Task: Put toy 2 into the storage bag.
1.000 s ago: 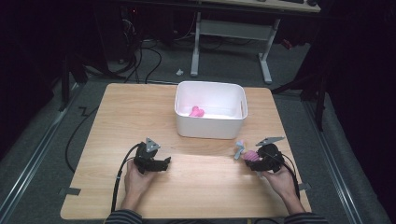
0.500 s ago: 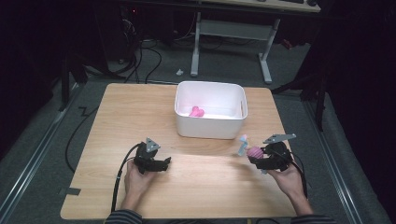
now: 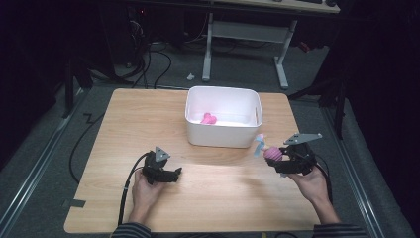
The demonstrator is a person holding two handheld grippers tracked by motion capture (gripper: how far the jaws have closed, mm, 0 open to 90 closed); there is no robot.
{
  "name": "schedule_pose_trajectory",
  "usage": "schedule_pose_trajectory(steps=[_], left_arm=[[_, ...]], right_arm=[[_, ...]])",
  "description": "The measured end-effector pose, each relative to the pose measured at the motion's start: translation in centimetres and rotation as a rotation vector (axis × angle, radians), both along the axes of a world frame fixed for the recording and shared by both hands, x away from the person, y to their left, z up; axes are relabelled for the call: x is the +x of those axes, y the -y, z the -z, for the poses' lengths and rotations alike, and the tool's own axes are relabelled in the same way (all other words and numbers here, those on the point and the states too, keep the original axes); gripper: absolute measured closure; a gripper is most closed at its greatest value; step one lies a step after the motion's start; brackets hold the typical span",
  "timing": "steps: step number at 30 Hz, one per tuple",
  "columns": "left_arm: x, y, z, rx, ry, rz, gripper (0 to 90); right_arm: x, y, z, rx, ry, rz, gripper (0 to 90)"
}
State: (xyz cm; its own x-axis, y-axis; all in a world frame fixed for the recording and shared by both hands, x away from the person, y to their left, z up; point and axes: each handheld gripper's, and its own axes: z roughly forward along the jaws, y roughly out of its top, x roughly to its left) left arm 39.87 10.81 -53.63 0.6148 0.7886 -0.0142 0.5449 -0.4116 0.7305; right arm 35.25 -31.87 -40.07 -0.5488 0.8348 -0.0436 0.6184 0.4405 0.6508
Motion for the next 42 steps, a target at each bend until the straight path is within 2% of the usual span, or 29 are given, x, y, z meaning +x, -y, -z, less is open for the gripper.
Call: schedule_pose_trajectory(steps=[1,3,4,9,10,11,15,21,33,39,42], left_arm=[[0.0,0.0,0.0,0.000,0.000,0.000,14.9],[0.0,0.0,0.0,0.000,0.000,0.000,15.0],[0.0,0.0,0.0,-0.001,0.000,-0.001,15.0],[0.0,0.0,0.0,0.000,0.000,0.000,15.1],[0.0,0.0,0.0,0.001,0.000,0.001,15.1],[0.0,0.0,0.0,0.002,0.000,0.001,15.1],[0.0,0.0,0.0,0.000,0.001,0.000,15.3],[0.0,0.0,0.0,0.000,0.001,0.002,15.5],[0.0,0.0,0.0,0.000,0.001,0.002,15.9],[0.0,0.0,0.0,0.000,0.002,0.002,16.1],[0.0,0.0,0.0,-0.001,0.001,0.001,16.1]], right_arm=[[0.0,0.0,-0.7,0.010,0.007,-0.004,35.5],[0.1,0.1,-1.0,0.015,0.012,-0.004,35.5],[0.2,0.1,-1.7,0.030,0.021,-0.010,35.5],[0.7,0.1,-3.2,0.044,0.042,-0.017,35.5],[1.0,0.0,-4.0,0.037,0.058,-0.026,35.5],[1.0,0.0,-4.0,0.037,0.058,-0.026,35.5],[2.0,-0.9,-5.9,0.013,0.096,-0.045,35.5],[2.8,-1.7,-7.3,-0.012,0.124,-0.060,35.5],[6.3,-4.3,-9.8,-0.084,0.151,-0.107,35.5],[7.7,-5.4,-10.2,-0.107,0.159,-0.133,35.4],[8.6,-6.1,-10.1,-0.115,0.146,-0.141,35.4]])
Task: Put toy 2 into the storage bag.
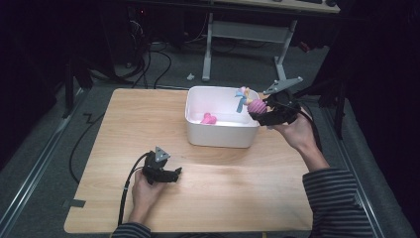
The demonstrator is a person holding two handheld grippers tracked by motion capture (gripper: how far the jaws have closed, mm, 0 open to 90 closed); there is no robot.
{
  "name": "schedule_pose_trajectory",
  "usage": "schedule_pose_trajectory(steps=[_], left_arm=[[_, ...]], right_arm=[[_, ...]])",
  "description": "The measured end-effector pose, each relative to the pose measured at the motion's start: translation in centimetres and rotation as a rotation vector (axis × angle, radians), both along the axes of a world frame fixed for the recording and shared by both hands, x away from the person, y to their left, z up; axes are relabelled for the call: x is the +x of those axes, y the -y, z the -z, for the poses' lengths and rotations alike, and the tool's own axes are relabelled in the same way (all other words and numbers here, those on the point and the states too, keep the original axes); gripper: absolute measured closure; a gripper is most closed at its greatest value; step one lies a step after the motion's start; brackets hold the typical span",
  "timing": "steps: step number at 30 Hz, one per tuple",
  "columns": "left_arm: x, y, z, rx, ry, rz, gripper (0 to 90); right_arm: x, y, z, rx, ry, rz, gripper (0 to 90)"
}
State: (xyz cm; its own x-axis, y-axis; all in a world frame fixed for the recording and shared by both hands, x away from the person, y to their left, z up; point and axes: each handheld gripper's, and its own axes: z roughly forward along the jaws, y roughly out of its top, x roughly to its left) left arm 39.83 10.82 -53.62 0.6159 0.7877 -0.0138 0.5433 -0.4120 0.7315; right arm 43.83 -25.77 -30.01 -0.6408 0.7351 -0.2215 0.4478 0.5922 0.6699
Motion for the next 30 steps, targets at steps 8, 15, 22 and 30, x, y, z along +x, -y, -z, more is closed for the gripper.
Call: schedule_pose_trajectory(steps=[8,15,22,30], left_arm=[[0.0,0.0,0.0,-0.003,0.001,-0.002,16.2],[0.0,0.0,0.0,0.000,0.002,-0.001,16.7],[0.0,0.0,0.0,0.000,0.002,-0.001,16.9],[0.0,0.0,0.0,0.000,0.002,0.001,17.4]], right_arm=[[2.2,-1.9,0.8,-0.016,-0.020,-0.038,35.4],[3.9,-3.5,2.2,-0.030,-0.057,-0.065,35.3],[5.4,-5.0,3.5,-0.052,-0.093,-0.085,35.2],[5.9,-6.1,4.8,-0.066,-0.137,-0.116,35.0]])
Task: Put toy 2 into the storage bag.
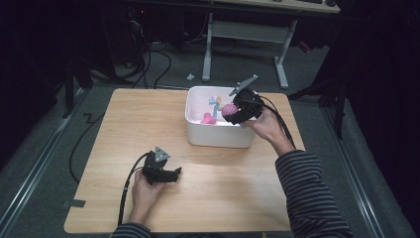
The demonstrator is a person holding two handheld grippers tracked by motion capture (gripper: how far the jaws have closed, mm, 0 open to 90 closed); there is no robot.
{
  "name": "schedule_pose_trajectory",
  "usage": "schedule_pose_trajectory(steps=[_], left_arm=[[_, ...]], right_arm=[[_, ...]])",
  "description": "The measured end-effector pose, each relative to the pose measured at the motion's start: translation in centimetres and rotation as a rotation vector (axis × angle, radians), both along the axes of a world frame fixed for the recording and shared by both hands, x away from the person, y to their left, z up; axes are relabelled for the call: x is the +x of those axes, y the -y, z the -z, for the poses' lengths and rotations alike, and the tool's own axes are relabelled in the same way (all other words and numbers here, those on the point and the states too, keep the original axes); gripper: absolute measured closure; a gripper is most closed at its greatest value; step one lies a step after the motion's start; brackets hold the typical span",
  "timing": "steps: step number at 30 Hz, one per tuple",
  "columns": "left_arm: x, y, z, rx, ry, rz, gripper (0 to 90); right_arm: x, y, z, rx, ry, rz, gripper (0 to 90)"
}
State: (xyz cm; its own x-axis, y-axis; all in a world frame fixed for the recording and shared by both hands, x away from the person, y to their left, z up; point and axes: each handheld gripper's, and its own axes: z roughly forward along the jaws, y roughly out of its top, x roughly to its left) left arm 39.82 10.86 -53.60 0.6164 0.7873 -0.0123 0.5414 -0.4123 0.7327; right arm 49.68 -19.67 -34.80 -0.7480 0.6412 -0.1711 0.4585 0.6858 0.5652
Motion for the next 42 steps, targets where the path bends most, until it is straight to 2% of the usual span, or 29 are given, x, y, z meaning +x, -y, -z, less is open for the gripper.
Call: schedule_pose_trajectory(steps=[12,17,23,26,27,28,29,35,42], left_arm=[[0.0,0.0,0.0,0.000,0.000,0.000,17.4],[0.0,0.0,0.0,0.000,0.000,0.001,17.4],[0.0,0.0,0.0,0.000,0.000,0.001,17.4],[-0.1,0.0,0.0,-0.002,0.001,-0.002,17.7],[-0.1,0.0,0.0,-0.002,0.000,-0.003,17.9],[-0.1,0.0,0.0,-0.002,-0.001,-0.001,17.9],[-0.1,0.0,0.0,-0.002,-0.001,-0.001,17.9],[-0.1,0.0,0.0,-0.002,0.000,0.000,18.1],[-0.1,0.0,0.0,-0.002,0.000,0.001,18.2]], right_arm=[[0.2,-0.4,1.0,-0.002,-0.042,-0.027,33.9],[0.0,0.0,0.9,0.041,-0.039,-0.027,31.2],[-0.9,0.8,0.0,0.064,0.020,-0.009,31.6],[-1.9,1.8,-0.5,0.116,0.059,0.024,33.1],[-2.3,2.3,-0.7,0.145,0.065,0.034,33.8],[-3.1,3.3,-0.9,0.196,0.090,0.059,34.9],[-3.1,3.3,-0.9,0.196,0.090,0.059,34.9],[-5.5,6.5,-1.7,0.271,0.153,0.152,37.2],[-7.0,8.8,-2.6,0.309,0.183,0.194,37.8]])
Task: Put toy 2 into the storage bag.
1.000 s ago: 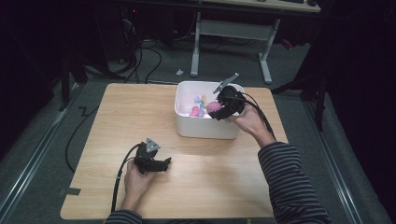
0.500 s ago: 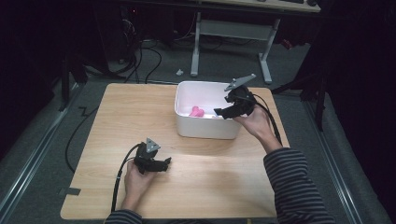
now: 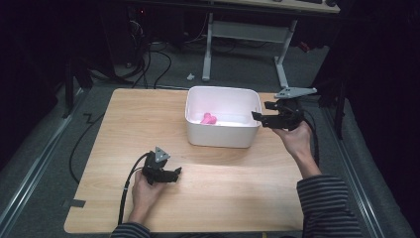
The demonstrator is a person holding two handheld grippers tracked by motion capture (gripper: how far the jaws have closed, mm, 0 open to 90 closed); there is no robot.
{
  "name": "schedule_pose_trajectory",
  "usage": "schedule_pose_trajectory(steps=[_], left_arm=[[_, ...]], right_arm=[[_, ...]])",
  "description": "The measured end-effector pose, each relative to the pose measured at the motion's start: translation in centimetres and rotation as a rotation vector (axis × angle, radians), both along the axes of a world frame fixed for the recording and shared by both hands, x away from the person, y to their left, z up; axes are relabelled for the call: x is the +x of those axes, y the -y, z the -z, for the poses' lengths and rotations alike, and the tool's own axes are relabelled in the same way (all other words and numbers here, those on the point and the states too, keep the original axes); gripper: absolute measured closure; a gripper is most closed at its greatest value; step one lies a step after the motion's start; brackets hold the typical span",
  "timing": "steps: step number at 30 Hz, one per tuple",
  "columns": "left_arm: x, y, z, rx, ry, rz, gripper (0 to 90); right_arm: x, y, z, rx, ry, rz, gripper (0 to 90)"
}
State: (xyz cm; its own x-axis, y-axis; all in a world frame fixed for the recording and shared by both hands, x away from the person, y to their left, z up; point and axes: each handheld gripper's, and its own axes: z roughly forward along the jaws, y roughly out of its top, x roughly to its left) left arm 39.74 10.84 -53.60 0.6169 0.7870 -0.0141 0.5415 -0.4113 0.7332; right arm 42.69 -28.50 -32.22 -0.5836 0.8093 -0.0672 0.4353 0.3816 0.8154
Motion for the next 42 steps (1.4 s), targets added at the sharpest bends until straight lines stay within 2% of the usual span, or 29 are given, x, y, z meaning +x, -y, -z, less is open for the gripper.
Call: schedule_pose_trajectory(steps=[4,5,8,12,13,21,27,31,36,40,42], left_arm=[[0.0,0.0,0.0,0.000,0.000,0.000,18.2],[0.0,0.0,0.0,0.000,0.000,0.002,18.4],[0.0,0.0,0.0,-0.001,0.001,0.002,18.6],[0.0,0.0,0.0,0.000,0.001,0.002,18.6],[0.0,0.0,0.0,0.000,0.001,0.002,18.8],[0.0,0.0,0.0,0.000,0.001,0.002,18.8],[0.0,0.0,0.0,-0.001,0.001,0.002,18.8],[0.0,0.0,0.0,-0.001,0.002,0.002,18.8],[0.0,0.0,0.0,-0.001,0.001,0.002,18.8],[0.0,0.0,0.0,-0.001,0.001,0.002,18.8],[0.0,0.0,0.0,-0.001,0.001,0.002,18.9]], right_arm=[[-1.2,1.6,-0.6,0.025,0.020,0.031,38.7],[-1.8,2.2,-0.9,0.007,0.015,0.089,39.5],[-2.2,2.6,-1.0,-0.018,0.017,0.122,39.7],[-3.1,3.9,-0.9,0.013,0.022,0.136,39.7],[-3.7,4.6,-0.8,0.035,0.027,0.148,39.7],[-5.5,6.6,-0.3,0.057,0.039,0.172,39.7],[-6.7,7.6,0.4,0.083,0.048,0.189,39.7],[-7.7,8.1,0.5,0.083,0.055,0.206,39.7],[-8.6,8.3,0.4,0.098,0.061,0.204,39.7],[-9.6,8.4,0.3,0.082,0.063,0.215,39.7],[-10.1,8.5,0.5,0.100,0.065,0.220,39.8]])
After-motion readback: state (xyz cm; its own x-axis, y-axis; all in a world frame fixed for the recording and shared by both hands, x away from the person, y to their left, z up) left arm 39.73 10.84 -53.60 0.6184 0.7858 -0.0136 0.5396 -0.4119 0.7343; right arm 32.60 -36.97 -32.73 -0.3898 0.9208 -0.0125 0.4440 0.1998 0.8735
